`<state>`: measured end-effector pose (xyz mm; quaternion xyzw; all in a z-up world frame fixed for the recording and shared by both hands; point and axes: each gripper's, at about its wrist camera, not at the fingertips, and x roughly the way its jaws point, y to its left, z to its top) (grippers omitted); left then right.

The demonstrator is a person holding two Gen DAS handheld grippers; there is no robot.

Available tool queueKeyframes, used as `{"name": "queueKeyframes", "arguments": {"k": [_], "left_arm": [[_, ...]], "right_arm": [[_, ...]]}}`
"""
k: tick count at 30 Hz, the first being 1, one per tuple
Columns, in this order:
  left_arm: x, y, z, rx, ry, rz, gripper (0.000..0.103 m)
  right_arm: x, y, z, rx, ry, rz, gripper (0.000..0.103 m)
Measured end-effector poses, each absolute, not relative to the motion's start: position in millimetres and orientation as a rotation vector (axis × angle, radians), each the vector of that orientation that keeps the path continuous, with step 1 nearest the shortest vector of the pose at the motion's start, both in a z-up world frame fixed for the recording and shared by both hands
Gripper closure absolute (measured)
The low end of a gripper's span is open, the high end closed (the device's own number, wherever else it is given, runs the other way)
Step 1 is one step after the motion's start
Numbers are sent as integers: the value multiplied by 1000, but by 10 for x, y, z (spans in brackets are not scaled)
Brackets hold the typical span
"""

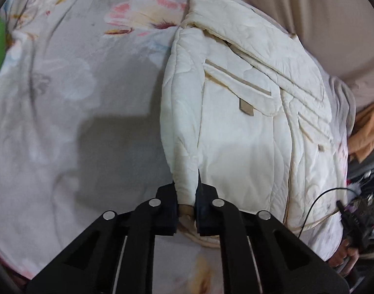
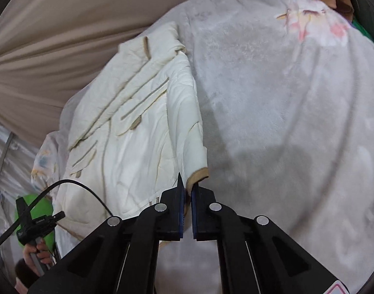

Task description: Fold large clothes

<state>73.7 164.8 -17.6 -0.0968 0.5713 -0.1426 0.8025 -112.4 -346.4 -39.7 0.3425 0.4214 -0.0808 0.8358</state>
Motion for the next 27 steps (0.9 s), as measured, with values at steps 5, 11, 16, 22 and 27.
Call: {"name": "queueKeyframes", "arguments": {"k": [5, 11, 16, 22, 27], "left_arm": [[-182, 1884, -225, -139, 1341, -300, 94], [-841, 2183, -205, -161, 1425, -244, 89], [-383, 2344, 646, -198, 1173, -216, 84], [495, 2154, 1150, -208, 924, -244, 72], [1236, 1492, 645, -176, 984, -301, 73]], "right_arm": [[-2035, -3278, -421, 683, 1049, -190, 99], [-2704, -3142, -568, 616, 1219, -260, 94], [-2376, -3286, 151, 401, 1033, -331, 50], [-1802, -3650, 483, 495, 837, -360, 50], [-543, -3543, 409, 583, 749, -212, 49]]}}
